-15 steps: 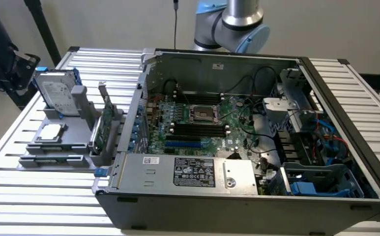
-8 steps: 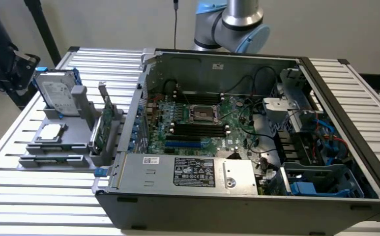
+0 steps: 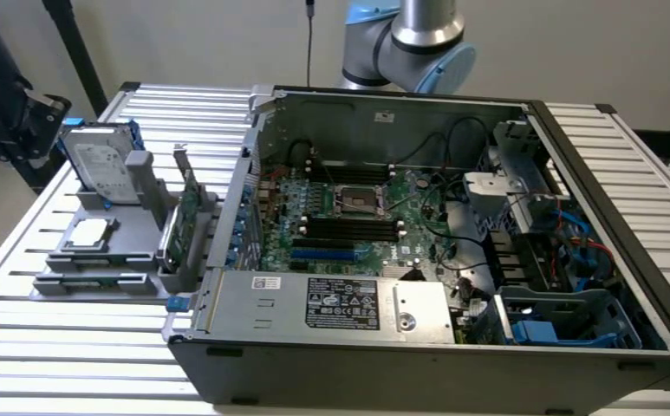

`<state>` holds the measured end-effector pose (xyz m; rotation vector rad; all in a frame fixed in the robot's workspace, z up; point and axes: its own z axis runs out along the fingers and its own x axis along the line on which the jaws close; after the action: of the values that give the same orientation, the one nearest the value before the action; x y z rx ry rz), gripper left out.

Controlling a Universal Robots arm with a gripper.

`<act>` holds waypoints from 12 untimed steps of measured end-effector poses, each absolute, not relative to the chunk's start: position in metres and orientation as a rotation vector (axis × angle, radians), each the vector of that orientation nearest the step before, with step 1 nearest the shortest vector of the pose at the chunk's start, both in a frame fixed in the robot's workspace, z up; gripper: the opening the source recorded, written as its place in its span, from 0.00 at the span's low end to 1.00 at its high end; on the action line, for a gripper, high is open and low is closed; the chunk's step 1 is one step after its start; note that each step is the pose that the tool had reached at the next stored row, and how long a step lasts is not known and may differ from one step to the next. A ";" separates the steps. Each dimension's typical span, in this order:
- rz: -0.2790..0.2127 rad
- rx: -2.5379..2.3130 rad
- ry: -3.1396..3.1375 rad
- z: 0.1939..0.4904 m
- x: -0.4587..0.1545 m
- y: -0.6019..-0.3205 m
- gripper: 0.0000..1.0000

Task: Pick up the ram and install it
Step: 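Pick up the ram and move it above insertion slot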

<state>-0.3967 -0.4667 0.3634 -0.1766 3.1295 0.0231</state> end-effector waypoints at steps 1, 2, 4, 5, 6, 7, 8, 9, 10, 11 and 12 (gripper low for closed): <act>0.023 -0.205 3.128 0.363 -0.397 -0.467 0.11; 0.023 -0.233 3.126 0.363 -0.397 -0.467 0.11; 0.023 -0.291 3.121 0.363 -0.397 -0.467 0.11; 0.024 -0.320 3.119 0.362 -0.397 -0.467 0.11; 0.024 -0.347 3.116 0.362 -0.397 -0.467 0.11; 0.024 -0.376 3.113 0.362 -0.397 -0.467 0.11; 0.024 -0.404 3.109 0.362 -0.397 -0.467 0.11; 0.024 -0.431 3.106 0.362 -0.397 -0.467 0.11; 0.024 -0.460 3.102 0.362 -0.397 -0.467 0.11; 0.024 -0.490 3.097 0.362 -0.397 -0.467 0.11; 0.024 -0.518 3.093 0.361 -0.397 -0.467 0.11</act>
<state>-0.3967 -0.4667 0.3614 -0.5179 3.0931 0.0242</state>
